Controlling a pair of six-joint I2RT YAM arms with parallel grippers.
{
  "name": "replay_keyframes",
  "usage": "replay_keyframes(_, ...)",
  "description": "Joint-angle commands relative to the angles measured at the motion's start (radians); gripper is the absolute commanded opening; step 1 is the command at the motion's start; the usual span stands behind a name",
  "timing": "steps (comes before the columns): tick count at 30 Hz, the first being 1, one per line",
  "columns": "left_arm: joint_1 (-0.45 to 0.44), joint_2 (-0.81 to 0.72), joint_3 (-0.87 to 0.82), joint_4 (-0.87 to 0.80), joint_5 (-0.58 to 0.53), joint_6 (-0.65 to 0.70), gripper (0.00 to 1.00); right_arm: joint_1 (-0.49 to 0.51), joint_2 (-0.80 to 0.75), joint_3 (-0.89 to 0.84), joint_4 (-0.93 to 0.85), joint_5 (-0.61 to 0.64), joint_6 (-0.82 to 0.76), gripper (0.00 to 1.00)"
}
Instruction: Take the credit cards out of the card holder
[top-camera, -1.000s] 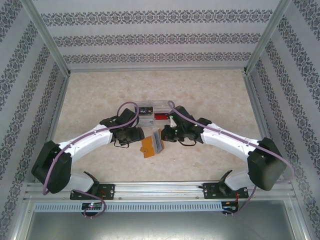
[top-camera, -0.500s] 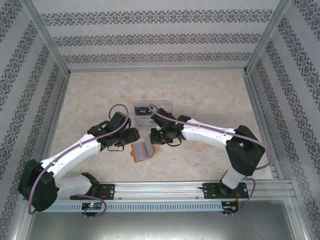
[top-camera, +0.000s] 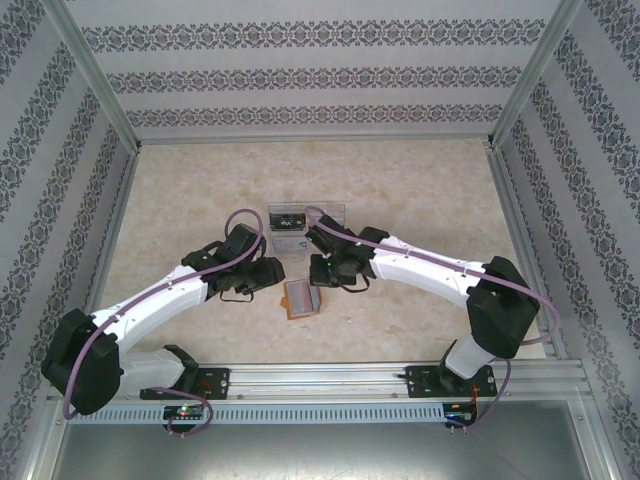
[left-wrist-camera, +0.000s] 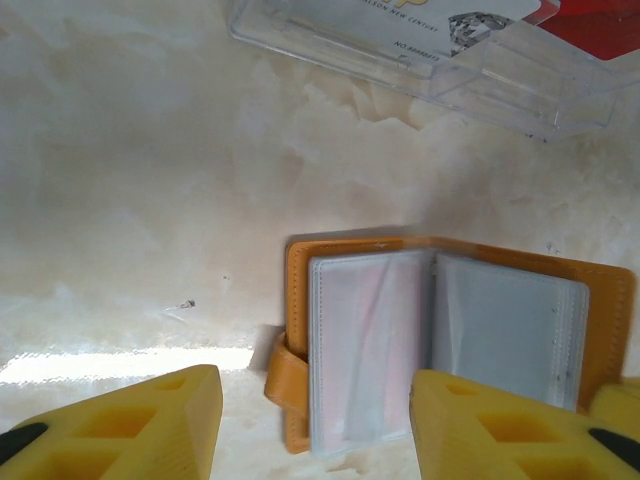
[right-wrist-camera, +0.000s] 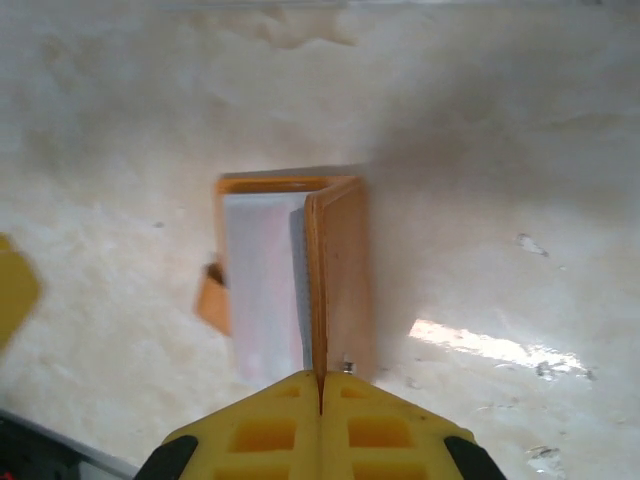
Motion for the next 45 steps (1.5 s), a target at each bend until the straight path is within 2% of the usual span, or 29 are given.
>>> replay_keyframes(1,0.006,0.0,-0.012,0.027,0.011,-0.009,0.53,0.034,0.048,0.059,-0.013,-0.003,0.027,0.0)
replay_keyframes(3,0.006,-0.003,-0.015,0.02,0.008,-0.008,0.52,0.034,0.073,0.043,0.073,-0.057,0.056,0.0)
replay_keyframes(10,0.006,-0.03,-0.036,0.019,0.009,-0.014,0.49,0.012,0.118,0.03,0.139,-0.118,0.06,0.0)
replay_keyframes(16,0.006,-0.012,-0.044,0.047,0.034,-0.015,0.46,-0.015,0.048,-0.064,0.157,-0.095,0.074,0.0)
replay_keyframes(20,0.003,0.025,-0.044,0.073,0.062,-0.017,0.38,-0.04,-0.014,-0.174,0.211,-0.091,0.093,0.0)
replay_keyframes(28,-0.009,0.088,-0.041,0.089,0.085,-0.011,0.36,-0.059,-0.052,-0.321,0.337,-0.084,0.104,0.0)
replay_keyframes(32,-0.013,0.095,-0.041,0.072,0.084,-0.005,0.32,-0.06,-0.075,-0.343,0.339,-0.061,0.094,0.13)
replay_keyframes(34,-0.014,0.09,-0.046,0.069,0.083,-0.005,0.3,-0.06,-0.1,-0.335,0.312,-0.031,0.066,0.28)
replay_keyframes(35,-0.014,0.086,-0.047,0.069,0.082,-0.005,0.3,-0.058,-0.113,-0.322,0.275,-0.001,0.037,0.31)
replay_keyframes(39,-0.014,0.086,-0.049,0.068,0.085,-0.002,0.3,-0.052,-0.174,-0.281,0.172,0.086,-0.045,0.32)
replay_keyframes(45,-0.015,0.098,-0.051,0.078,0.089,0.002,0.29,-0.018,-0.175,-0.207,0.151,0.049,-0.112,0.3)
